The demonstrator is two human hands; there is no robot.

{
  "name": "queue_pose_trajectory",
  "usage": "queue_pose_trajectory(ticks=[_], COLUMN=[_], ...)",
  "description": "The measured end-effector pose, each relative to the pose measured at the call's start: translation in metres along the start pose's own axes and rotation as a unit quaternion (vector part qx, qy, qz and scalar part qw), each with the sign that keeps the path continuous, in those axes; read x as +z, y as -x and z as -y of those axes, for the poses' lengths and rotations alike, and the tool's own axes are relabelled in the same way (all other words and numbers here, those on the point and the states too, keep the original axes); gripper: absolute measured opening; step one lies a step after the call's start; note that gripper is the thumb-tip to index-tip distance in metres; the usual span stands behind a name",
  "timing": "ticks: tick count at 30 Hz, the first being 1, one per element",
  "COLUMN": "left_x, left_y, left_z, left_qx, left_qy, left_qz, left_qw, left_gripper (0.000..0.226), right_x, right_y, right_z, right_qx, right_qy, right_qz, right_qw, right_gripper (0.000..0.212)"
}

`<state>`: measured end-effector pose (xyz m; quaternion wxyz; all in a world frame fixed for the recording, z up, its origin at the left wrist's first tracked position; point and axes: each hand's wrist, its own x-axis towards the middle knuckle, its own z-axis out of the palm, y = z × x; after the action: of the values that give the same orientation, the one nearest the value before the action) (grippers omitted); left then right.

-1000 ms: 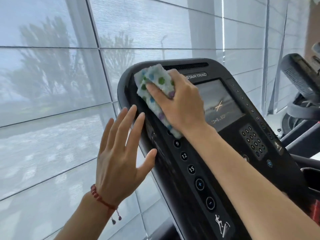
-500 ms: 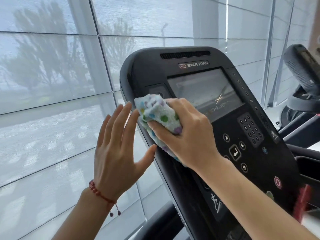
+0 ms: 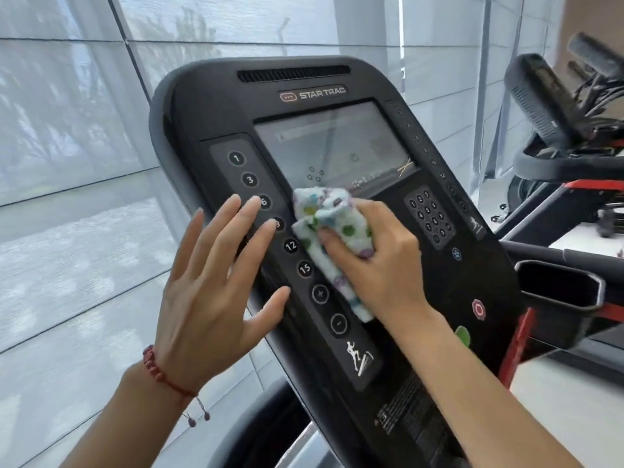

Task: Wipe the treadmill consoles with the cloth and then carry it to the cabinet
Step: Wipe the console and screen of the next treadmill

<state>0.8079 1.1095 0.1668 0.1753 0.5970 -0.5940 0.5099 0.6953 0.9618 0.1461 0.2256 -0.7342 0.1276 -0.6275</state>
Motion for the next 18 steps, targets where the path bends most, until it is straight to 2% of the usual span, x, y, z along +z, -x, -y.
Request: queue_pose_trajectory(ticks=[5,9,14,18], left_x=[0.005,0.007,0.008,0.007], left_y=[-0.003,-0.001,-0.001,-0.001], left_z=[-0.011,-0.016,-0.018,-0.017], left_qx=[0.014,0.002,-0.004,0.001], left_qy=[0.008,0.013,0.017,0.015], left_qz=[0.021,0.027,0.031,0.038], left_qw=[1.0,1.0,0.999,0.999], left_gripper=[0.047,0.045,0.044,0.045], right_x=[-0.025,-0.024,-0.019,-0.017], right_y=[-0.028,-0.031,0.006,0.056], right_z=[-0.065,-0.069,-0.03,-0.005], right_qx=[0.119,0.133,0.06,-0.033], right_qy=[0.042,0.074,0.039,-0.017], right_qz=[-0.052,-0.055,-0.028,0.009], right_qw=[0.991,0.987,0.997,0.999], right_gripper=[0.027,0.021,0.039,0.038])
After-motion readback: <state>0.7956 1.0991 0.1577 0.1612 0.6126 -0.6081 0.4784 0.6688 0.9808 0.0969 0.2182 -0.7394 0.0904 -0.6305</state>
